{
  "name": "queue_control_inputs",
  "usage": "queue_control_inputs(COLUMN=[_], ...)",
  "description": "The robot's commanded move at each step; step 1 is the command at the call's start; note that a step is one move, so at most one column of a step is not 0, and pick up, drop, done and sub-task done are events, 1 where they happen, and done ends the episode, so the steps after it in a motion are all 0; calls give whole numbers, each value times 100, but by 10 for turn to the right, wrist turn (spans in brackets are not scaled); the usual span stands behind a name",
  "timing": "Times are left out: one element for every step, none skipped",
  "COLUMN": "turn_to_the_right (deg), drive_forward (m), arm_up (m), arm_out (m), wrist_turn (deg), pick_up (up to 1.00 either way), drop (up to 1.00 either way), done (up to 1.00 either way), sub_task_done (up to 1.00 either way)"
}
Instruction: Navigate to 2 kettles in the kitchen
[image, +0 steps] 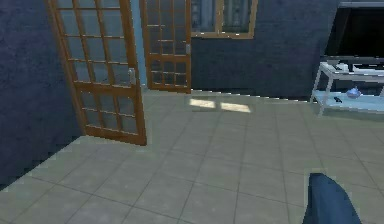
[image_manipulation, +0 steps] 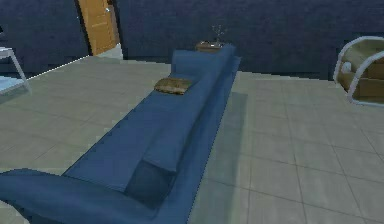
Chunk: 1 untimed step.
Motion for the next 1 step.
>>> queue_control_inputs(turn_to_the_right=[120], drive_forward=[0], arm_up=[0], arm_out=[0], wrist_turn=[0], pick_up=[0], drop=[0], done=[0], sub_task_done=[0])
